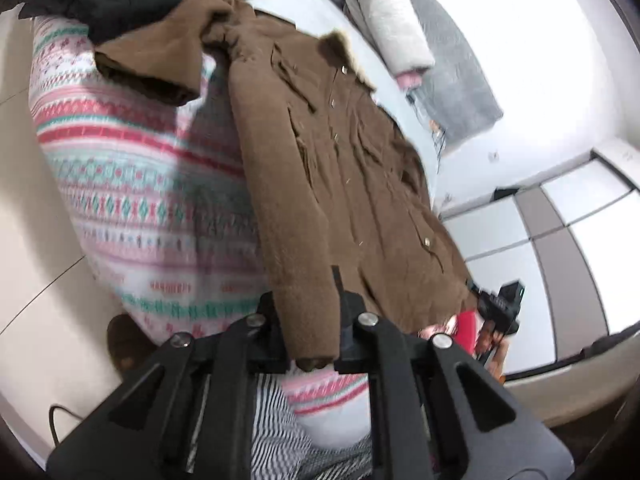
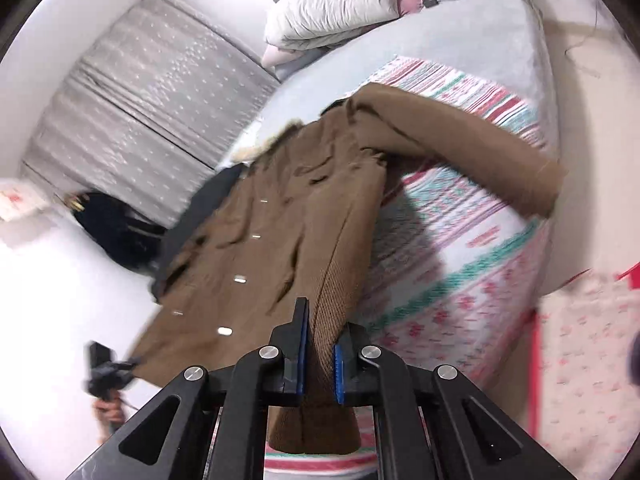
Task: Fold large clothes
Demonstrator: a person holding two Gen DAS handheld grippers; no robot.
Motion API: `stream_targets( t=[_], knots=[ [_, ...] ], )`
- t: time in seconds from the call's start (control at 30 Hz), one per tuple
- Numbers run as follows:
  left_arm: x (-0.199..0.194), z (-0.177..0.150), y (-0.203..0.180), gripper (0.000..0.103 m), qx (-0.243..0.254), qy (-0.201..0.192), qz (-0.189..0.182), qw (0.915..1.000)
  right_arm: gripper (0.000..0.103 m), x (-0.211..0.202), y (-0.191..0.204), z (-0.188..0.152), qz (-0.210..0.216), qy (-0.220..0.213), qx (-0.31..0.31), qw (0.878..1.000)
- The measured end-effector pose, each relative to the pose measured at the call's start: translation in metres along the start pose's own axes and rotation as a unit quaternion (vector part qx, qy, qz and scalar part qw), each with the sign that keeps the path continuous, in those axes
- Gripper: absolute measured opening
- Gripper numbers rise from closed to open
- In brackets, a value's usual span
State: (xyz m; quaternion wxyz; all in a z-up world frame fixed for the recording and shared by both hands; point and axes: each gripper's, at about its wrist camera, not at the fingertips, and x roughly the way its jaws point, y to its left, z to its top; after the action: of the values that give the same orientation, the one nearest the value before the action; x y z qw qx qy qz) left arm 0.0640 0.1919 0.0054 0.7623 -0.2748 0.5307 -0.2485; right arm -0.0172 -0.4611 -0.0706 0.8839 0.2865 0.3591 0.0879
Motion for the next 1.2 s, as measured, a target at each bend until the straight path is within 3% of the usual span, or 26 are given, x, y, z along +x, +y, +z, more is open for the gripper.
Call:
stream_targets(
  t=[0.07,0.17,0.23,0.33,0.43,0.5,0.53,0.73,0.83,0.87,1.0,1.2],
  knots=[
    [0.012,-0.017,0.013,0.015,0.0,0.033,0.03,0.999,0.009,0.0,-0.015,-0.005,-0.029,0.018,0.009,0.999],
    [0.046,-0.033,0.048,0.017,-0.008,0.084,0.116,0.9896,0.009,0.03,-0.047,-0.023,-0.098,0.075,0.028,0.992],
    [0.066,-0.036,0.064,0.018,-0.017,0.106,0.124,0.9864,0.011,0.054,-0.062,-0.036,-0.128,0.109,0.037,0.985],
    [0.066,-0.03,0.056,0.024,0.004,0.113,0.143,0.9833,0.017,0.083,-0.075,-0.047,-0.139,0.131,0.052,0.98],
    [0.058,-0.024,0.035,0.039,0.069,0.098,0.208,0.9707,0.033,0.081,-0.062,-0.04,-0.174,0.135,0.026,0.975],
    [0.045,-0.018,0.025,0.059,0.081,0.082,0.233,0.9656,0.046,0.075,-0.051,-0.032,-0.211,0.136,-0.005,0.968],
    [0.038,-0.01,0.018,0.062,0.08,0.071,0.24,0.965,0.051,0.071,-0.048,-0.029,-0.225,0.132,-0.014,0.965],
    [0.016,0.046,-0.028,0.068,0.122,0.011,0.268,0.9555,0.057,0.058,-0.017,0.009,-0.212,0.112,-0.027,0.97],
    [0.016,0.085,-0.068,0.076,0.174,-0.029,0.248,0.9527,0.06,0.059,0.021,0.043,-0.201,0.097,-0.053,0.973],
    [0.019,0.101,-0.083,0.083,0.191,-0.04,0.239,0.951,0.062,0.061,0.03,0.049,-0.198,0.093,-0.061,0.974],
    [0.059,0.17,-0.132,0.088,0.241,-0.065,0.243,0.9374,0.074,0.079,0.076,0.1,-0.16,0.065,-0.096,0.98],
    [0.141,0.289,-0.164,0.088,0.222,-0.068,0.239,0.943,0.079,0.153,0.136,0.18,-0.156,0.068,-0.141,0.975]
  ],
)
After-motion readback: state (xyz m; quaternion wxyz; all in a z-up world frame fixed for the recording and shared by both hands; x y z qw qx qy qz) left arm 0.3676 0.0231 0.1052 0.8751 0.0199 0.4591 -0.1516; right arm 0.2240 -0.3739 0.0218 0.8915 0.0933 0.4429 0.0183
